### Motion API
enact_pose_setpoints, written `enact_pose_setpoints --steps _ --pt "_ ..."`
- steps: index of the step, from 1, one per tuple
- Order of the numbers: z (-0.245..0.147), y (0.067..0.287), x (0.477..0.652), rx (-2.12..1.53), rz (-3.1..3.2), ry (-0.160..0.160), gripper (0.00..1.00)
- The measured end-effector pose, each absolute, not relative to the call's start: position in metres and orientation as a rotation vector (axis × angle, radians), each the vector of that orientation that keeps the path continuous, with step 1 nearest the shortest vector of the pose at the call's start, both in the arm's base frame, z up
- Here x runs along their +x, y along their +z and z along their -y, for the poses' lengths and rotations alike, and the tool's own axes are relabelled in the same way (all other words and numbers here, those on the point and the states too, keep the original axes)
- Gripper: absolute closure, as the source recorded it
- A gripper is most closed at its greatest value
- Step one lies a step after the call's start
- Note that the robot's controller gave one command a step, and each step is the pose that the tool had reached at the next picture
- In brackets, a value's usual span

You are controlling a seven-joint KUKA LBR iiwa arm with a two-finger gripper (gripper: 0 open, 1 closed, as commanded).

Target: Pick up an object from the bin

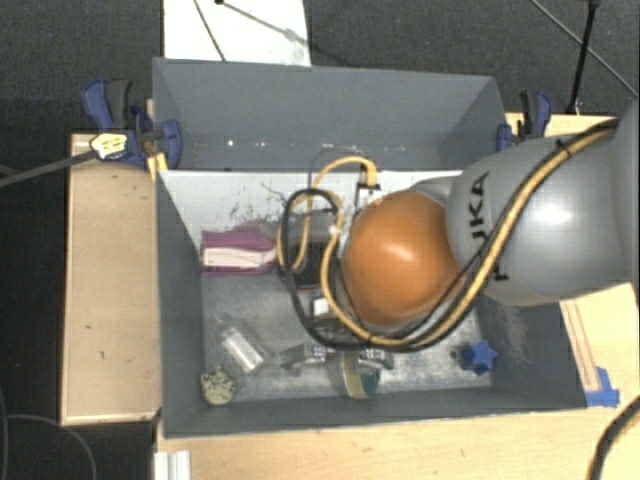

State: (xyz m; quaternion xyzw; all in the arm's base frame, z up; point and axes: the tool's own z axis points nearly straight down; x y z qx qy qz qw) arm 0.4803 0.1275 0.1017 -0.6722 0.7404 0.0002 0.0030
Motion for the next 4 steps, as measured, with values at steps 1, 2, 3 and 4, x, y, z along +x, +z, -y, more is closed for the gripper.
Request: enact_pose_setpoints --steps 1,2,3,4 --pt "-0.073 0.105 0.508 -2.090 -2.342 -0.005 0.00" --pt "-0.073 0.071 0.529 -1.992 -2.436 -0.001 0.00" --pt "-0.094 0.069 0.559 -1.784 -2.609 0.005 0.00" --pt "-0.097 0.073 0.562 -1.773 -2.598 0.002 1.00"
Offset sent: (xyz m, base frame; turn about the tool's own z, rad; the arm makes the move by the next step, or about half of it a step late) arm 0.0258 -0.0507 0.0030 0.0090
